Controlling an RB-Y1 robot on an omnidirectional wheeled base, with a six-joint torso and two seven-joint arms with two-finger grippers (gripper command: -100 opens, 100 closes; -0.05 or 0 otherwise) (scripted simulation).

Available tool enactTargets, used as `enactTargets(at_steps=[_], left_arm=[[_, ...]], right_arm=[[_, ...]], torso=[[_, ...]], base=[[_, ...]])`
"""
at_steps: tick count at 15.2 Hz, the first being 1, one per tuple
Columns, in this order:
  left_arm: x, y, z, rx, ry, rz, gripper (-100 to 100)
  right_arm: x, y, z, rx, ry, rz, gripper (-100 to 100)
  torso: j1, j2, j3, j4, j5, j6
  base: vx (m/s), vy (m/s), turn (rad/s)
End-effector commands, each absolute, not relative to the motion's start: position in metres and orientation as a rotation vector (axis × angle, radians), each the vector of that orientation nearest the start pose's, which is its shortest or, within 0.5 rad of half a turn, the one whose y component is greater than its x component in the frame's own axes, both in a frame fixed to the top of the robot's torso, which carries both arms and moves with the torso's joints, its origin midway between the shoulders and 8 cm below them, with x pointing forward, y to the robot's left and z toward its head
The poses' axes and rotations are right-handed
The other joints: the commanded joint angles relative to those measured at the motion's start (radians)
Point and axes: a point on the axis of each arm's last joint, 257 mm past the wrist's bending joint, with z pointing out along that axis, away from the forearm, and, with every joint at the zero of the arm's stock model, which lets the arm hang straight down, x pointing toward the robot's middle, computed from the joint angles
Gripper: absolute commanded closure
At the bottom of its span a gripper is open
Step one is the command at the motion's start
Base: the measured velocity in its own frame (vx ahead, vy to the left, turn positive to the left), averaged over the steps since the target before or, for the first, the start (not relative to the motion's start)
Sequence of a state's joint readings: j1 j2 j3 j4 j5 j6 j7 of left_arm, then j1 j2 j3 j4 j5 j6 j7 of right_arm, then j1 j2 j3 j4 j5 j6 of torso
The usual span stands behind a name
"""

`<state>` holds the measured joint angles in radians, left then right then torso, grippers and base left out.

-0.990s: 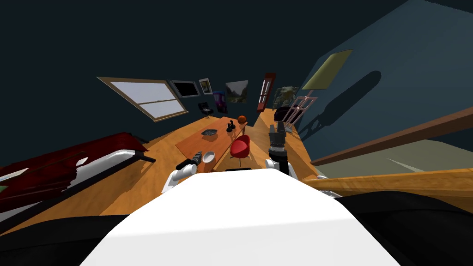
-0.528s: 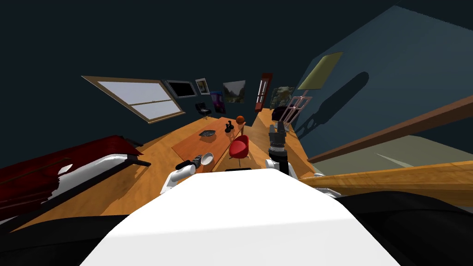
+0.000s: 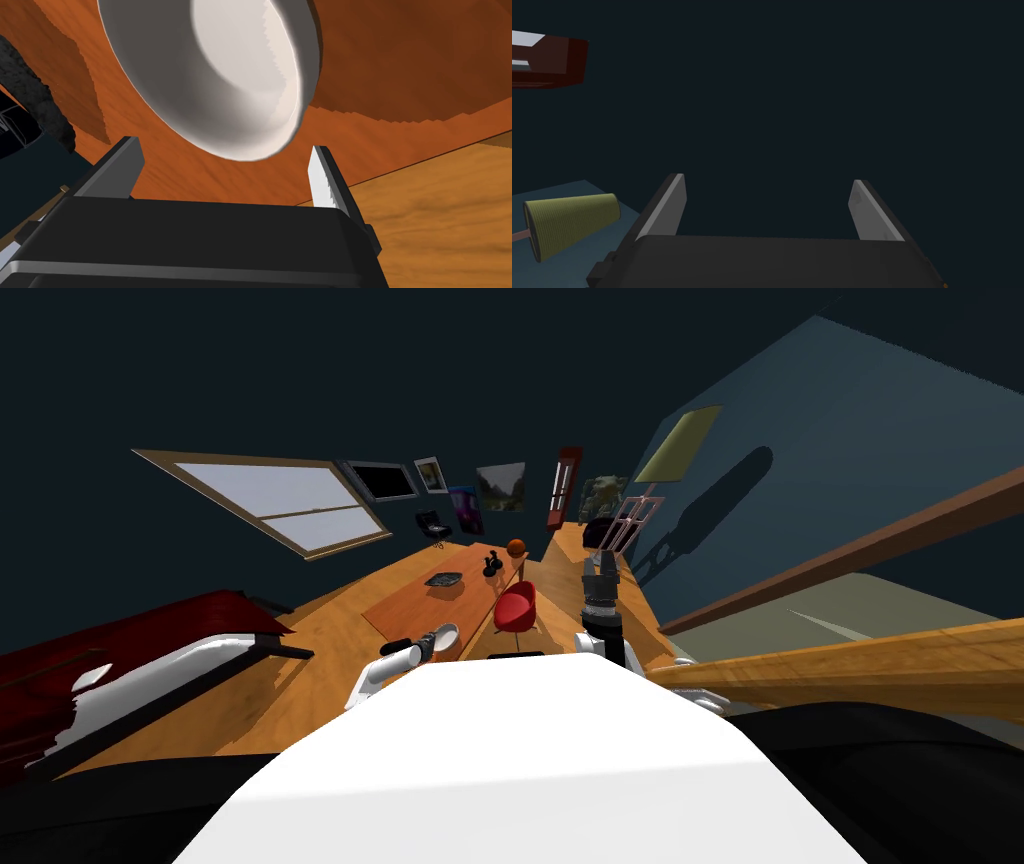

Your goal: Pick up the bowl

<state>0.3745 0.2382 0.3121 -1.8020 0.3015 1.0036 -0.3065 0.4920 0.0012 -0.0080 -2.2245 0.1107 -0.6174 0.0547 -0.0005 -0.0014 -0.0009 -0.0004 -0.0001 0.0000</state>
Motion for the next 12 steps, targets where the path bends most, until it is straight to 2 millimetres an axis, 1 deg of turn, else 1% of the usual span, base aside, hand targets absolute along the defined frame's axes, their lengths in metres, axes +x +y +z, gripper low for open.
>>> enactTargets(at_steps=[1, 2, 3, 4, 6, 7, 8, 9, 10, 12], left_arm=[[0.273, 0.447, -0.441, -1.928, 1.837, -0.245, -100], [0.264, 0.448, -0.447, -1.960, 1.854, -0.225, -100], [0.261, 0.447, -0.449, -1.970, 1.863, -0.217, -100], [0.254, 0.448, -0.453, -1.996, 1.876, -0.201, -100], [0.250, 0.446, -0.455, -2.009, 1.888, -0.191, -100], [0.240, 0.446, -0.461, -2.045, 1.909, -0.169, -100], [0.240, 0.445, -0.461, -2.046, 1.910, -0.168, -100], [0.230, 0.445, -0.466, -2.079, 1.929, -0.147, -100], [0.230, 0.444, -0.466, -2.079, 1.930, -0.147, -100], [0.214, 0.442, -0.473, -2.133, 1.961, -0.114, -100]], right_arm=[[0.337, -0.264, 0.023, 0.509, 0.644, 1.199, 0], [0.337, -0.264, 0.023, 0.509, 0.644, 1.199, 0], [0.337, -0.264, 0.023, 0.509, 0.644, 1.199, 0], [0.337, -0.264, 0.023, 0.509, 0.644, 1.199, 0], [0.337, -0.264, 0.023, 0.509, 0.644, 1.199, 0], [0.337, -0.264, 0.023, 0.509, 0.644, 1.199, 0], [0.337, -0.264, 0.023, 0.509, 0.644, 1.199, 0], [0.337, -0.264, 0.023, 0.509, 0.644, 1.199, 0], [0.337, -0.264, 0.023, 0.509, 0.644, 1.199, 0], [0.337, -0.264, 0.023, 0.509, 0.644, 1.199, 0]], torso=[[0.000, 0.000, 0.000, 0.000, 0.000, 0.000], [0.000, 0.000, 0.000, 0.000, 0.000, 0.000], [0.000, 0.000, 0.000, 0.000, 0.000, 0.000], [0.000, 0.000, 0.000, 0.000, 0.000, 0.000], [0.000, 0.000, 0.000, 0.000, 0.000, 0.000], [0.000, 0.000, 0.000, 0.000, 0.000, 0.000], [0.000, 0.000, 0.000, 0.000, 0.000, 0.000], [0.000, 0.000, 0.000, 0.000, 0.000, 0.000], [0.000, 0.000, 0.000, 0.000, 0.000, 0.000], [0.000, 0.000, 0.000, 0.000, 0.000, 0.000]], base=[[0.013, -0.001, -0.033], [0.017, -0.004, -0.077], [0.021, -0.003, -0.078], [0.026, 0.000, -0.106], [0.021, 0.003, -0.068], [0.019, 0.000, -0.061], [0.019, 0.001, -0.068], [0.020, 0.003, -0.089], [0.019, 0.003, -0.078], [0.023, 0.001, -0.092]])
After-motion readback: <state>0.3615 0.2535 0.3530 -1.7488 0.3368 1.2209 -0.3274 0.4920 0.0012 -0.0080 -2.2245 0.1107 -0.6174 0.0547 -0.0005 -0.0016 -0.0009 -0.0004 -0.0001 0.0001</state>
